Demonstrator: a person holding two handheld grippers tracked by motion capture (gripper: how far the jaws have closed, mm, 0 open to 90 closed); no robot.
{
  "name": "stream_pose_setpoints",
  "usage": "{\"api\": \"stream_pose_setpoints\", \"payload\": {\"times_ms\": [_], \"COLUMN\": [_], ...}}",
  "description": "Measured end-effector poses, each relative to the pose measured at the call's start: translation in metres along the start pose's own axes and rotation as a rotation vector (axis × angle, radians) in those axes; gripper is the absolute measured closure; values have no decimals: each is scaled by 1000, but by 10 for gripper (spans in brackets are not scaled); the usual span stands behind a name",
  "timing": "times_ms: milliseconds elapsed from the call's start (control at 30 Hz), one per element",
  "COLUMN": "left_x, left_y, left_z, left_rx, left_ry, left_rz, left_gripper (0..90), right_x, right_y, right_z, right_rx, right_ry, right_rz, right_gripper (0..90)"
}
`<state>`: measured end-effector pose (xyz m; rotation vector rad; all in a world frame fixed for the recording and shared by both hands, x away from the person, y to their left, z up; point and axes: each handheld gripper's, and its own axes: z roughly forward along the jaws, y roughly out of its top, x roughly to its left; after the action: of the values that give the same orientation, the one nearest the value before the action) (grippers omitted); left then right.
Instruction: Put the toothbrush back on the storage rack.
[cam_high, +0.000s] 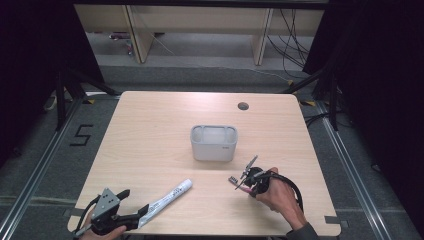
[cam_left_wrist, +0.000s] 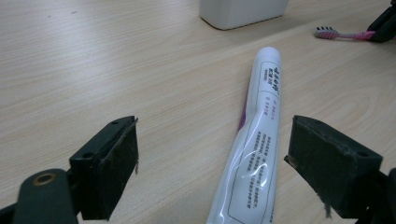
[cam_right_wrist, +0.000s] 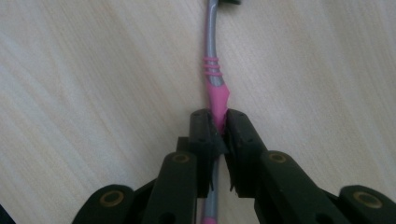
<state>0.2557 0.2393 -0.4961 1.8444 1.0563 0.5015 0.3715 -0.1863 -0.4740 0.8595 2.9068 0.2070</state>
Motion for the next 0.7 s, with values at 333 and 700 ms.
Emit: {"api": "stream_pose_setpoints", "payload": {"times_ms": [333, 700], "left_x": [0, 0], "left_y": [0, 0], "left_z": [-1, -1], "left_rx": [-1, -1], "left_ry": [0, 0], "left_rz": [0, 0], "left_gripper": [153, 153], "right_x": [3, 3], "right_y": [2, -6], "right_z": [0, -30], "right_rx": [33, -101], "right_ry": [-3, -14], "right_rz": [-20, -33], "right_gripper": [824, 827]}}
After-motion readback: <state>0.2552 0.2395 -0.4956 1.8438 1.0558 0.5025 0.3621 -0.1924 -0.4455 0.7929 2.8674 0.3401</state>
